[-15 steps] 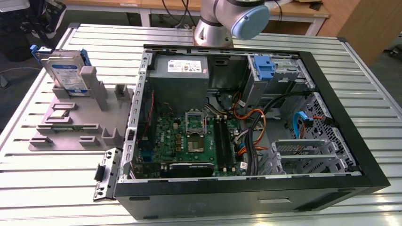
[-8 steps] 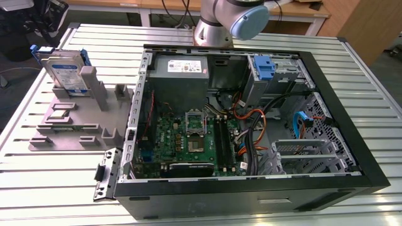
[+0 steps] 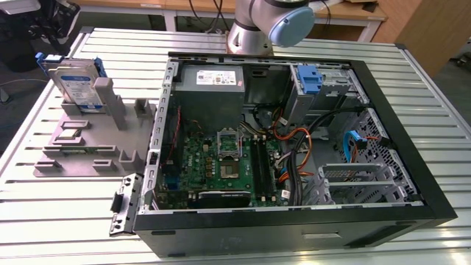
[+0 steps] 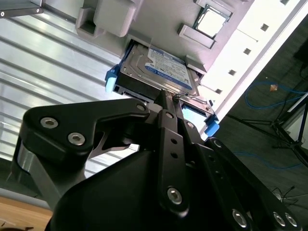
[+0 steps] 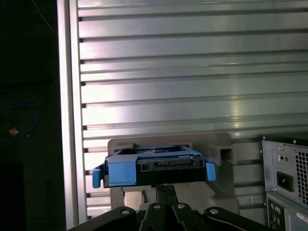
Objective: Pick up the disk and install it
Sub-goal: 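Reach for the disk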
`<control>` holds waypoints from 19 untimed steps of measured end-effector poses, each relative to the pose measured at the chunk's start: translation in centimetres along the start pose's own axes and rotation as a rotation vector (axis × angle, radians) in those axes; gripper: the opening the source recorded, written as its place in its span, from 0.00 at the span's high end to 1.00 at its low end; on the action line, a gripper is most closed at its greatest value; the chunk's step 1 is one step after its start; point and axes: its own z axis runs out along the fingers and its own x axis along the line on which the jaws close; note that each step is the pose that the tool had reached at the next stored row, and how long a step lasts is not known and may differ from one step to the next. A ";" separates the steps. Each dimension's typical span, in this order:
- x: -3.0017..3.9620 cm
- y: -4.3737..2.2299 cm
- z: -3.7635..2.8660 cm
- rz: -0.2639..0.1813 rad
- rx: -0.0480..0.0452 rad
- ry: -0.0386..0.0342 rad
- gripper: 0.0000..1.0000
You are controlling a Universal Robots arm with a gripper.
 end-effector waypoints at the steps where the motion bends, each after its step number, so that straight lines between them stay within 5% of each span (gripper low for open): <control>1: 0.03 0.01 0.14 0.000 0.0000 0.0000 0.90; 19: 0.08 0.04 0.72 0.000 0.0001 0.0001 0.90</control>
